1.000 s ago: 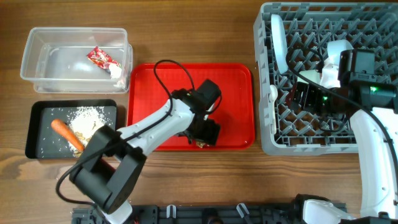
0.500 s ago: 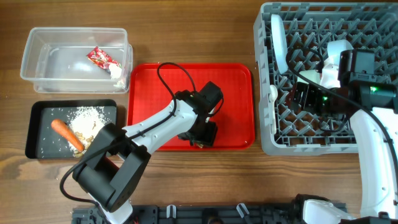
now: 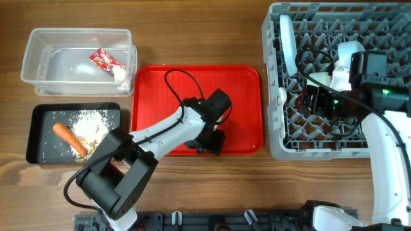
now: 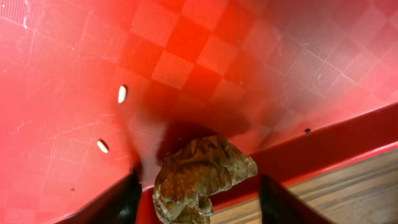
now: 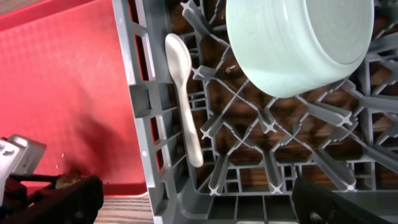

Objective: Sort waste into correct bins and load items into the dishwasher rack
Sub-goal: 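Move the left gripper to the brown food scrap and grasp it, then carry the food scrap to the black tray and release it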

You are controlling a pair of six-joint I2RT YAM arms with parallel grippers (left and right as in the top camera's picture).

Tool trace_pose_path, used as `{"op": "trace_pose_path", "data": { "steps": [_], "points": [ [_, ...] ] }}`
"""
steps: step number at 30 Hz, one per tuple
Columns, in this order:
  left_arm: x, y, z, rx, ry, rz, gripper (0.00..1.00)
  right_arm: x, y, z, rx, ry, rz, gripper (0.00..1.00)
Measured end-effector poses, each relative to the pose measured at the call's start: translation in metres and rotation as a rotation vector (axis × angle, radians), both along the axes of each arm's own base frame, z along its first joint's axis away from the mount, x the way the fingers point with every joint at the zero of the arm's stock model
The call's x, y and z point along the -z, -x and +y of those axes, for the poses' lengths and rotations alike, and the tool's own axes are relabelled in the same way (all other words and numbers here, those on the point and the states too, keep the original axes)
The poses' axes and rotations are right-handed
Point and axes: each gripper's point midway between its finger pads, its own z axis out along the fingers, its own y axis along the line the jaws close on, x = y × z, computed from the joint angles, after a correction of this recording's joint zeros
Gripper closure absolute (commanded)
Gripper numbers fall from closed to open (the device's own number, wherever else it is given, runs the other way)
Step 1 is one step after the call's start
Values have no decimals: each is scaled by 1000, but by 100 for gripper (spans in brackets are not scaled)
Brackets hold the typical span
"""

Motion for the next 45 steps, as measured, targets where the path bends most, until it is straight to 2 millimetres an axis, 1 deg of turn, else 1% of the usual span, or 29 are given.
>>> {"op": "trace_pose_path", "data": {
  "steps": [1,4,6,9,10,11,15,16,18,19,21,24,25,27,29,30,32,35,38,39,42,44,45],
  "points": [
    [0,0,0,-1,1,-1,63,0,1,0,0,0,2,1],
    [0,0,0,0,1,-2,70,0,1,0,0,0,4,1],
    [0,-1,0,-1,1,-2,81,0,1,0,0,0,4,1],
    [1,-3,1,0,-7,-14,89,0,1,0,0,0,5,1],
    [1,-3,2,0,-11,-17,94,0,1,0,0,0,5,1],
    [1,-4,2,-2,-13,-20,96,0,1,0,0,0,5,1],
    [-1,-9,6,-21,-8,-19,96,0,1,0,0,0,5,1],
    [-1,-12,10,-33,-11,-23,96,0,1,0,0,0,5,1],
    [-4,-23,23,-76,-28,-40,96,0,1,0,0,0,5,1],
    [-8,-29,32,-101,-38,-53,96,0,1,0,0,0,5,1],
    [-23,-41,51,-153,-56,-98,96,0,1,0,0,0,5,1],
    [-62,-58,85,-247,-61,-208,96,0,1,0,-3,1,4,1],
    [-72,-61,94,-271,-64,-236,96,0,1,0,-4,1,4,1],
    [-100,-71,128,-373,-72,-318,96,0,1,0,-6,2,4,1],
    [-113,-76,148,-434,-78,-358,96,0,1,0,-7,2,3,1],
    [-127,-82,182,-544,-91,-402,96,0,1,0,-7,2,4,1],
    [-133,-86,214,-649,-109,-420,96,0,1,0,-7,2,4,1],
    [-132,-84,276,-862,-163,-411,95,1,2,0,-7,2,6,1],
    [-130,-80,310,-994,-191,-402,93,1,2,0,-7,2,7,1],
    [-127,-78,326,-1056,-202,-399,93,1,2,0,-6,4,7,1],
    [-118,-75,357,-1184,-223,-378,93,1,2,0,-6,4,7,1],
    [-109,-73,371,-1242,-234,-356,93,1,2,0,-6,4,7,1],
    [-106,-73,376,-1257,-237,-352,93,1,2,0,-6,4,7,1]
  ]
}}
